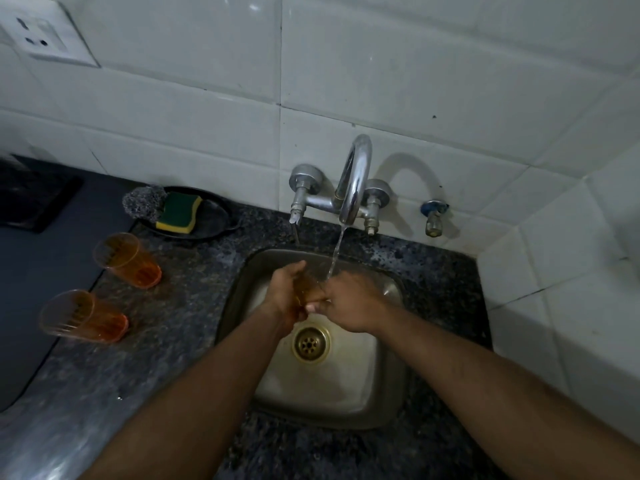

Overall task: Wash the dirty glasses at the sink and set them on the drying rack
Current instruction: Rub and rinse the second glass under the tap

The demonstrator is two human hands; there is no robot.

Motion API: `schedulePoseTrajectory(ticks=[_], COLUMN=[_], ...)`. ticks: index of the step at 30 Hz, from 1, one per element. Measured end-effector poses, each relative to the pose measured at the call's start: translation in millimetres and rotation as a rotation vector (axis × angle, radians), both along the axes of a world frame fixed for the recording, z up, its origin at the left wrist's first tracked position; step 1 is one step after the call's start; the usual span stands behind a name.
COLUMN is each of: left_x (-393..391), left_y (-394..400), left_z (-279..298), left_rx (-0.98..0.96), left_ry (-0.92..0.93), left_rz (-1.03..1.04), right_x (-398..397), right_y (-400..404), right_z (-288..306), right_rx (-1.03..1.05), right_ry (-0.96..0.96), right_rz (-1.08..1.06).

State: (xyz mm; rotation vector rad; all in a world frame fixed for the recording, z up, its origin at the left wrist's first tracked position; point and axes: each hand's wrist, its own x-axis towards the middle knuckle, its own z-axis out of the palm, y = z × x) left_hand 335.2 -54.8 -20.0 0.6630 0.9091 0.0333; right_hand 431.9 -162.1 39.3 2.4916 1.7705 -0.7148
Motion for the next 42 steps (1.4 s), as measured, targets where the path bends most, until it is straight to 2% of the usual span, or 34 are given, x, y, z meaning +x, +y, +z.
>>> schedulePoseTrajectory(ticks=[1,3,6,7,9,11,13,15,19,21,23,25,27,30,32,34,36,38,40,42], left_x=[0.9,-0.3,-8.4,-9.3,-9.1,-8.8,-9.1,-9.4,-14.1,-13.9,-14.0,-13.5,-15.2,-19.8,-20.1,-17.7,-14.5,-16.7,-20.9,-21.2], left_y=[-3.2,-7.3,-6.9,-5.0,-3.2,-2.9,-3.9,-5.3,-5.5,-4.1,-3.4,-3.4,-4.6,-5.3,-5.3,-5.0,-3.3,0.2,2.5,1.7], left_z=[-0.8,-5.6,-8.3,-9.0,-1.0,1.9,-4.0,-12.2,-13.8,-10.5,-5.9,-8.5,-12.2,-17.6,-19.1,-15.8,-16.5,-18.9,-21.8,-20.5], left_rx=[0.008,0.060,0.072,0.084,0.103,0.065,0.028,0.057,0.142,0.105,0.005,-0.006,0.066,0.161,0.159,0.050,0.009,0.068,0.078,0.082], left_ry=[-0.071,-0.135,-0.043,-0.001,0.001,-0.070,-0.215,-0.260,-0.126,-0.109,-0.109,-0.158,-0.150,-0.042,-0.043,-0.113,-0.170,-0.133,-0.075,-0.057], left_rz=[0.113,0.171,-0.138,-0.216,-0.214,-0.058,0.107,0.138,-0.120,-0.155,-0.018,0.086,0.057,-0.117,-0.163,-0.041,0.042,-0.035,-0.218,-0.328], right_x=[-0.2,-1.3,1.1,2.0,-1.1,-3.5,-4.9,-2.8,-2.7,-5.1,-3.5,-4.6,-5.5,-5.4,-4.0,-5.7,-7.1,-7.8,-7.0,-4.3], right_y=[1.3,2.5,-0.9,-1.8,-3.0,-2.8,-1.7,-0.5,-0.2,0.1,-0.5,-1.0,-1.2,-1.0,-0.3,0.2,-0.9,-2.5,-5.2,-5.5], right_z=[-2.1,1.8,10.0,9.8,8.1,2.4,0.5,6.5,18.1,15.4,8.4,5.4,5.9,11.4,12.8,11.8,10.0,13.7,20.7,22.4], right_rx=[0.035,0.049,-0.025,-0.035,-0.026,0.024,0.085,0.088,-0.070,-0.052,0.008,0.059,0.040,-0.032,-0.016,0.028,0.062,0.015,-0.067,-0.089], right_ry=[0.068,0.033,-0.207,-0.208,-0.053,0.188,0.281,0.220,-0.190,-0.177,-0.005,0.058,-0.029,-0.225,-0.194,-0.062,-0.059,-0.186,-0.316,-0.365], right_rz=[-0.048,-0.019,0.134,0.136,0.063,-0.075,-0.138,-0.097,0.131,0.124,0.018,0.023,0.070,0.141,0.113,0.016,0.030,0.144,0.245,0.272])
